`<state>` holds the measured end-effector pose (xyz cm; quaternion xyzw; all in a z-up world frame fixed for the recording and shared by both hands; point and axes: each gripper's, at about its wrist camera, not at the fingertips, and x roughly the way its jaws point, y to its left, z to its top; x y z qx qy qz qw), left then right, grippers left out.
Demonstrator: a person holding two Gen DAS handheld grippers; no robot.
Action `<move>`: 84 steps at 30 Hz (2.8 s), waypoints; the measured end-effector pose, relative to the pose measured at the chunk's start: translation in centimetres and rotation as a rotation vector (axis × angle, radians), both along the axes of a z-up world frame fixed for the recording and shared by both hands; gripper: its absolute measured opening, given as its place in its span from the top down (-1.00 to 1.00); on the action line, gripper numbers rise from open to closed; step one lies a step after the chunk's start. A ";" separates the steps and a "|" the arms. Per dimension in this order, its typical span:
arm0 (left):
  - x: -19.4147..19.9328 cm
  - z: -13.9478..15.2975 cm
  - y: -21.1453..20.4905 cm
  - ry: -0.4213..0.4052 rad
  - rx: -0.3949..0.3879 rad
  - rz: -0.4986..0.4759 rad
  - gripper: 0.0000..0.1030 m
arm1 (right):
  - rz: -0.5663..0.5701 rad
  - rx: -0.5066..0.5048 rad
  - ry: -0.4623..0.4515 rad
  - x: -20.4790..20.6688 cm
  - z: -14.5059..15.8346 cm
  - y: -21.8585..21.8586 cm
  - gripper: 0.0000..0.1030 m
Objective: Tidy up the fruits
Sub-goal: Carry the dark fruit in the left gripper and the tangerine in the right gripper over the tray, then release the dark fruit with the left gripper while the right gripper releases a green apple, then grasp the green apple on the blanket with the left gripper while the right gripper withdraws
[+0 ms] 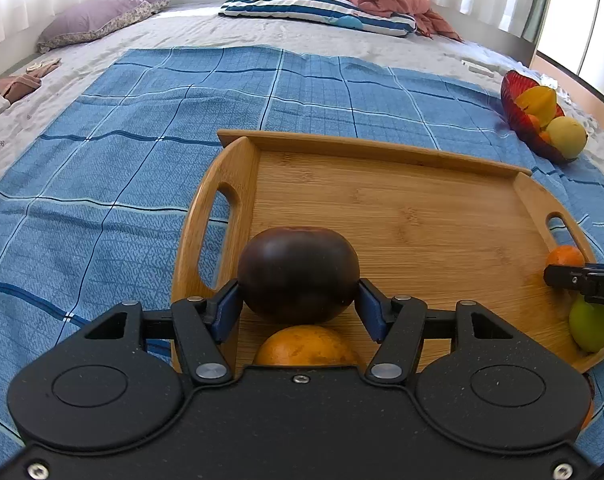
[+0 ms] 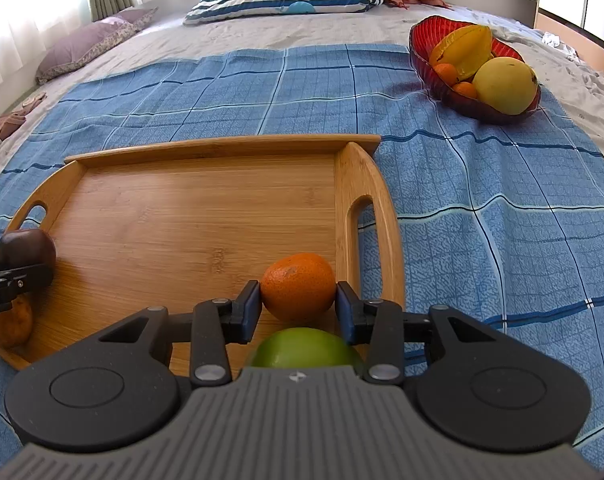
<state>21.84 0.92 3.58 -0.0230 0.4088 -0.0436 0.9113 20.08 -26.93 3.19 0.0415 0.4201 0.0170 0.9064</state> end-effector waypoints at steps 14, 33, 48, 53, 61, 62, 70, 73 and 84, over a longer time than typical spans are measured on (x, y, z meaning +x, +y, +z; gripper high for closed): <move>-3.3 2.2 -0.2 -0.130 0.014 -0.038 -0.87 | -0.001 0.059 -0.111 -2.5 0.9 -0.7 -0.50; -11.3 2.9 -1.4 -0.287 0.022 -0.093 -0.99 | 0.008 0.024 -0.386 -10.7 1.7 -0.6 -0.96; -16.4 1.6 -3.1 -0.311 -0.004 -0.187 -0.99 | 0.046 -0.153 -0.481 -16.7 -1.1 1.6 -1.00; -17.7 1.0 -3.4 -0.307 -0.010 -0.206 -0.99 | 0.046 -0.218 -0.512 -18.5 -2.2 2.7 -1.00; -19.5 -0.5 -4.9 -0.276 -0.007 -0.248 -0.99 | 0.070 -0.189 -0.500 -20.3 -3.7 3.3 -0.64; -19.7 -0.7 -5.1 -0.274 -0.007 -0.256 -0.99 | 0.069 -0.188 -0.502 -20.5 -4.0 3.4 -0.62; -20.2 -1.1 -6.9 -0.245 -0.038 -0.290 -0.45 | 0.066 -0.162 -0.511 -21.3 -4.8 3.6 -0.20; -19.9 -1.3 -7.2 -0.211 -0.061 -0.291 -0.10 | 0.045 -0.148 -0.518 -21.6 -5.0 3.3 -0.07; -18.5 -1.9 -9.2 -0.204 -0.073 -0.252 -0.06 | 0.033 -0.159 -0.517 -22.7 -5.1 2.8 0.12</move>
